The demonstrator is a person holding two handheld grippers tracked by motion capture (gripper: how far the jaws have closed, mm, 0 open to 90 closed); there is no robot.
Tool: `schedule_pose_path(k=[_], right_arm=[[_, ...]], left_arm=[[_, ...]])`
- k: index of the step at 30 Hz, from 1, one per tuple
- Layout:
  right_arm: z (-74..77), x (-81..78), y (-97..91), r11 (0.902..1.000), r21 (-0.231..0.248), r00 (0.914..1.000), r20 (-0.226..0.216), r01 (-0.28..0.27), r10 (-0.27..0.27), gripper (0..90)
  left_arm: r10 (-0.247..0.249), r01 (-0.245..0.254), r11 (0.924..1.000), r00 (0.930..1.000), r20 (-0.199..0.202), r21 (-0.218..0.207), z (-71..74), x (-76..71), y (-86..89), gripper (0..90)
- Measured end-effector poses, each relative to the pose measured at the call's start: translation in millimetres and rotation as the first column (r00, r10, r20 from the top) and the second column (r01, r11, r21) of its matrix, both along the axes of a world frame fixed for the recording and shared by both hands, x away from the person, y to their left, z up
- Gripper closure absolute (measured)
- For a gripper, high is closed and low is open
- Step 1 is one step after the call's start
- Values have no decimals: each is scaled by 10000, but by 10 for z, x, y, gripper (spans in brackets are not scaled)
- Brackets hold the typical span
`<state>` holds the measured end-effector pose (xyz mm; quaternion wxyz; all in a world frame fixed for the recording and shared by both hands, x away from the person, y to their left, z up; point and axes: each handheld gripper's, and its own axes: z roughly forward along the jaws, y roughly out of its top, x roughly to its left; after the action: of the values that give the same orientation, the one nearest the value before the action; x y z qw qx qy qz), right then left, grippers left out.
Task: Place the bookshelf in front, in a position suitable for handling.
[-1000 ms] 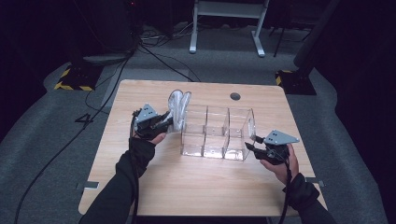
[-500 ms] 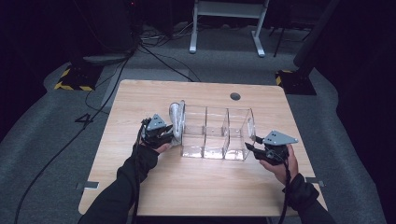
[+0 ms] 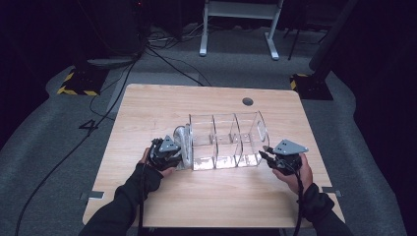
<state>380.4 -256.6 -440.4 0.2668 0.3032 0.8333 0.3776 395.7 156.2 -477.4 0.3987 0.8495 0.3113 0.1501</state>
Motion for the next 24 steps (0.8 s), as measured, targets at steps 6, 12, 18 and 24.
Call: schedule_pose_path(k=[6, 12, 18, 24], right_arm=[[95, -3, -68, 9970, 763, 9995, 315, -118, 95, 578], [202, 85, -43, 9910, 1307, 9986, 475, -300, 239, 494], [149, 123, -47, 9858, 1442, 9963, 30, -858, 862, 559], [149, -17, -76, 9771, 1382, 9864, -74, -1618, 1644, 479]], left_arm=[[278, -259, 9976, 9992, 282, -650, 103, 25, 55, 724], [548, -472, 9932, 9960, 698, -1063, 210, 65, 60, 724], [633, -540, 9927, 9943, 853, -1076, 242, 189, 4, 728], [580, -490, 9935, 9945, 870, -1024, 230, 288, -54, 729]])
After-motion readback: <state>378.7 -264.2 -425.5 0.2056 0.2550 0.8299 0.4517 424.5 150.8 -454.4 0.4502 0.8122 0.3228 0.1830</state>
